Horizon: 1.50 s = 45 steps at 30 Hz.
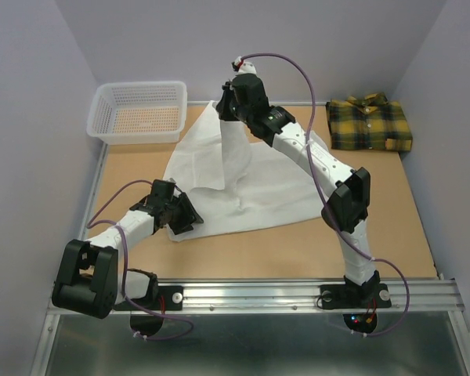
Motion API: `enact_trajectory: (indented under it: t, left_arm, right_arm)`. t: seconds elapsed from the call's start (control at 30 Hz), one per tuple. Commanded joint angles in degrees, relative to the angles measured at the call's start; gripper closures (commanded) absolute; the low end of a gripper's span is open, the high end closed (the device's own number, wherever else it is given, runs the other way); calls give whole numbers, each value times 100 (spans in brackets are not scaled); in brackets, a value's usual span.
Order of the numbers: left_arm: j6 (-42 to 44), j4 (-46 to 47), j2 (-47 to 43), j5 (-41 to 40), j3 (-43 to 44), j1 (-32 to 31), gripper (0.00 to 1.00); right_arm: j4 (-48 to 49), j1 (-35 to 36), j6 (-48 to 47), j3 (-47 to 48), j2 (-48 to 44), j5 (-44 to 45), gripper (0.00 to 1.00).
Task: Fold and stack the long sleeve shirts
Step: Fold the shirt
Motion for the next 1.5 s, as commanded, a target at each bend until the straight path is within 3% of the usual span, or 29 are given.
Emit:
enact_trajectory:
  t: [0.0, 0.37, 0.73, 0.87, 1.0, 1.27, 1.47]
  left_arm:
    - [37, -175, 25, -146, -181, -18, 43]
    - [-25, -184, -27, -199, -199, -27, 43]
    - [-60, -210, -63, -243, -216, -18, 43]
    - [-60, -228, -62, -252, -208, -27, 43]
    - [-77, -219, -80, -243, -225, -27, 43]
    - [-77, -219, -80, -269, -216, -27, 43]
    - [-86, -210, -89, -278, -216, -27, 43]
  right_arm:
    - [1057, 106, -347, 107, -167, -706, 99]
    - [1797, 106, -681, 211, -203, -241, 99]
    - [2254, 106, -700, 236, -159, -707, 99]
    - [2254, 106, -621, 422, -9, -84, 100]
    - [2421, 106, -717, 194, -79, 269, 99]
    - [2483, 106, -840, -351, -412, -372, 99]
    - [2492, 106, -1095, -1685, -1309, -917, 99]
